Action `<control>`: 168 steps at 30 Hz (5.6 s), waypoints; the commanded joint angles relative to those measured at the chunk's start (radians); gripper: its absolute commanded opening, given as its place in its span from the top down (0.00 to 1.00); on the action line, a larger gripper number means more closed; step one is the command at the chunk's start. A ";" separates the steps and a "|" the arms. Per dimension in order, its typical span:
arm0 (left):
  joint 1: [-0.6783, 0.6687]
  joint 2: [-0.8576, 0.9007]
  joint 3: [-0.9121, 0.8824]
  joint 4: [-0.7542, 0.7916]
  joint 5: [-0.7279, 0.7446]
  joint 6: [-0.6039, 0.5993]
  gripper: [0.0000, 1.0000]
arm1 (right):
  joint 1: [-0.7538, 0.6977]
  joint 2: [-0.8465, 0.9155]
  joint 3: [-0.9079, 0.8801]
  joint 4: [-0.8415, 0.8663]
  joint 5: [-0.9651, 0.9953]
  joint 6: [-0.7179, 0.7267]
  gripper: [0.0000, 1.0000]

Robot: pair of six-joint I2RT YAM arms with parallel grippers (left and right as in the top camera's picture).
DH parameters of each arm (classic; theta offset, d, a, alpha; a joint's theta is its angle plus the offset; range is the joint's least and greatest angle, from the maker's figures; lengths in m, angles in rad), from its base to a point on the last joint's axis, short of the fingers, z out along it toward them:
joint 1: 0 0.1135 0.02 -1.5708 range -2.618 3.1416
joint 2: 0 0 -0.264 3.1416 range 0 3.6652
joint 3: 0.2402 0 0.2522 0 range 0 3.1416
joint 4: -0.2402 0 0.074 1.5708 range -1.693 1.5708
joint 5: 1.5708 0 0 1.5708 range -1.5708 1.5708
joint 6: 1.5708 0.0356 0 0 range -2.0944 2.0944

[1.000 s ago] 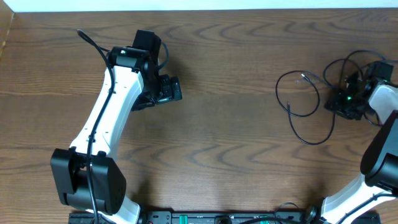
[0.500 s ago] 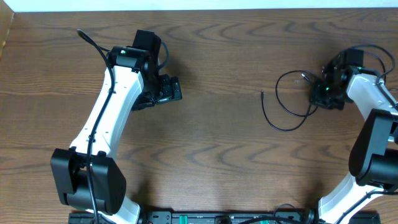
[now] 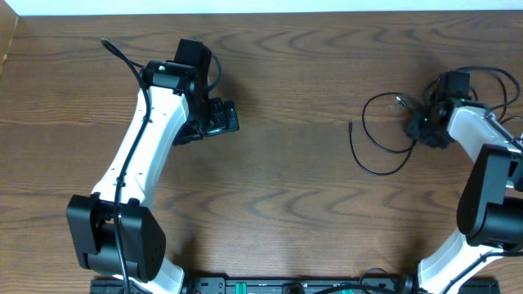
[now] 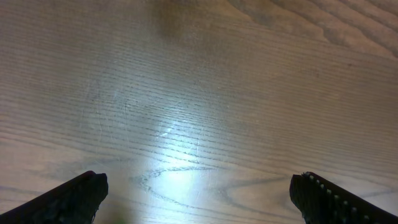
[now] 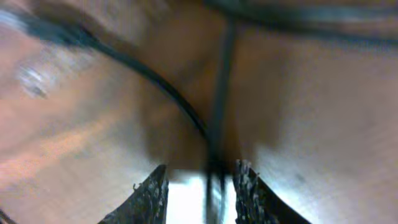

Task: Untangle cables

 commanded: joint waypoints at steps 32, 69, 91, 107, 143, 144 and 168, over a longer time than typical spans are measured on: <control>-0.003 -0.006 0.000 -0.011 -0.005 0.018 0.01 | 0.043 0.027 -0.048 -0.138 -0.029 -0.147 0.99; -0.003 -0.006 0.000 -0.021 -0.005 0.018 0.01 | -0.351 -0.172 0.277 -0.327 -0.273 -0.251 0.31; -0.003 -0.006 0.000 -0.026 -0.005 0.018 0.01 | 0.008 -0.158 -0.227 -0.015 -0.018 -0.726 0.45; -0.003 -0.006 0.000 -0.026 -0.005 0.018 0.01 | 0.005 -0.158 -0.229 -0.133 0.244 -0.603 0.95; -0.003 -0.006 0.000 -0.029 -0.005 0.017 0.01 | -0.274 -0.238 0.409 -0.106 0.409 -0.552 0.99; -0.003 -0.006 0.000 -0.029 -0.005 0.017 0.01 | -0.285 -0.229 0.391 -0.108 0.409 -0.552 0.99; -0.003 -0.006 0.000 -0.008 -0.005 0.018 0.01 | -0.327 -0.189 0.206 -0.169 -0.349 -0.551 0.40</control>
